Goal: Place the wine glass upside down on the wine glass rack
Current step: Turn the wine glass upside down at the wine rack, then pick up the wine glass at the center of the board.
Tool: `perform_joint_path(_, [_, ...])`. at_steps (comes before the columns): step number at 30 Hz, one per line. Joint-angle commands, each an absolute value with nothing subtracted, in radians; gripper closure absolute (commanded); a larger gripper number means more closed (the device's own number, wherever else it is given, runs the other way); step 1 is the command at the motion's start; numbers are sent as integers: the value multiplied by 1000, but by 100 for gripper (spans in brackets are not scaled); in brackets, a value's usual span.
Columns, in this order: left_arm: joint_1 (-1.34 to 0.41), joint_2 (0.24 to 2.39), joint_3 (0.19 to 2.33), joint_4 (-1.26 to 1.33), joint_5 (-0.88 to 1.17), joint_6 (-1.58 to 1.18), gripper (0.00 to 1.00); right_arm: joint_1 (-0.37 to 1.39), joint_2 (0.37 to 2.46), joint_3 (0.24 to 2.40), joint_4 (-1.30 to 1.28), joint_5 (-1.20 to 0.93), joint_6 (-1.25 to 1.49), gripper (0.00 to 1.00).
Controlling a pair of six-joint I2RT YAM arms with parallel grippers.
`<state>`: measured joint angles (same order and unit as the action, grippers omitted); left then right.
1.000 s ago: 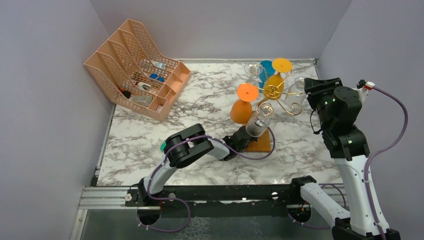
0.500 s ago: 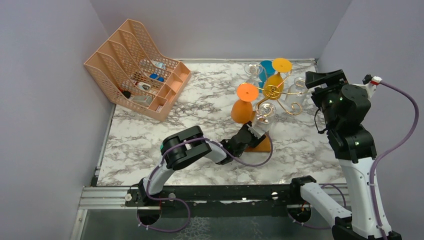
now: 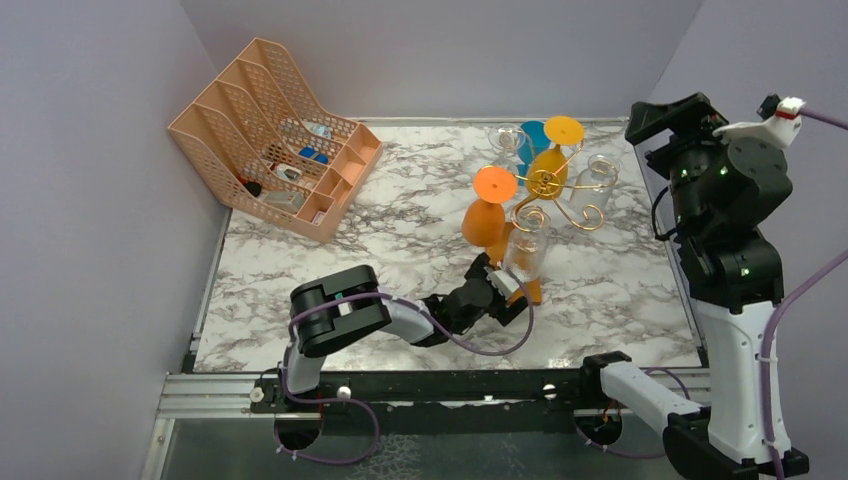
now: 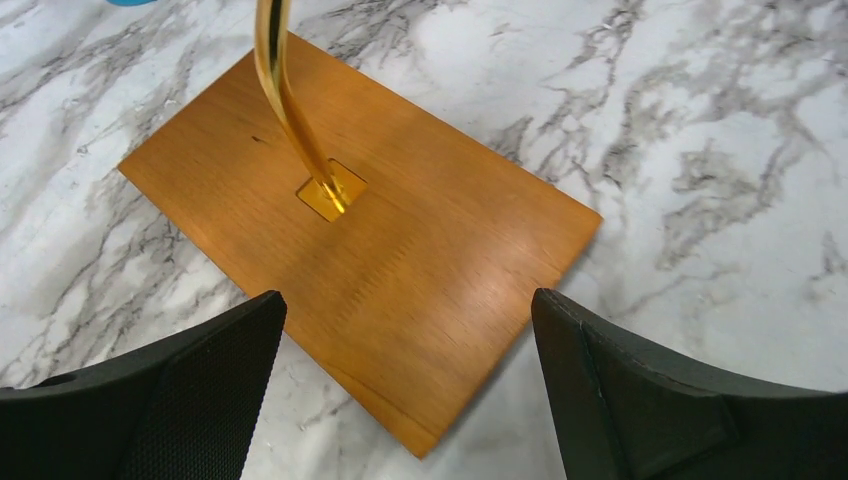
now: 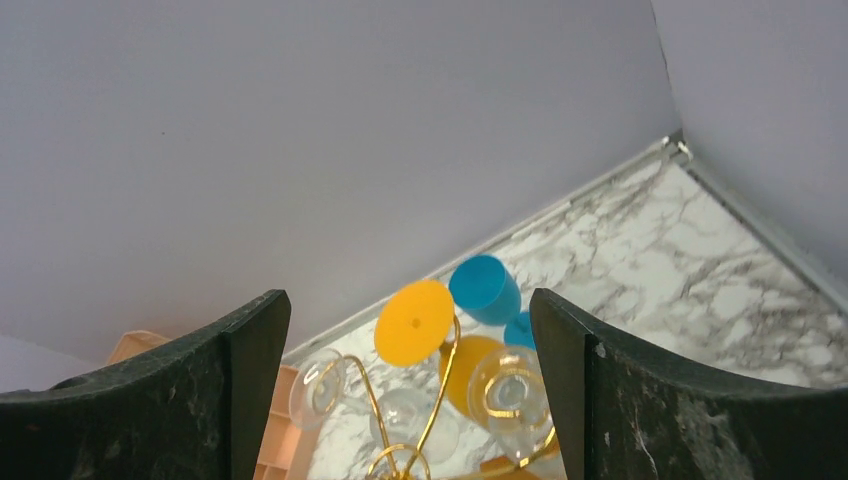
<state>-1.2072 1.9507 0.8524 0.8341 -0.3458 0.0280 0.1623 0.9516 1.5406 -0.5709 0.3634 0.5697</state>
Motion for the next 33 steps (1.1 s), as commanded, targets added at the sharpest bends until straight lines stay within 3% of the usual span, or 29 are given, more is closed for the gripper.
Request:
perform_joint_path(1, [-1247,1853,795,792,-319,-41,1,158,1054,1669,-505,328,370,9])
perform_joint_path(9, [-1271,1673,697,652,-325,-143,1,157,1304,1924,-602,268,308,12])
perform_joint_path(22, [-1273,1391,565,385,-410,-244,3,114,1518,2013,-614,212,339,24])
perform_joint_path(33, [-1272,1289,577,200,-424,-274,3,-62,1703,2076,-706,-22,358,45])
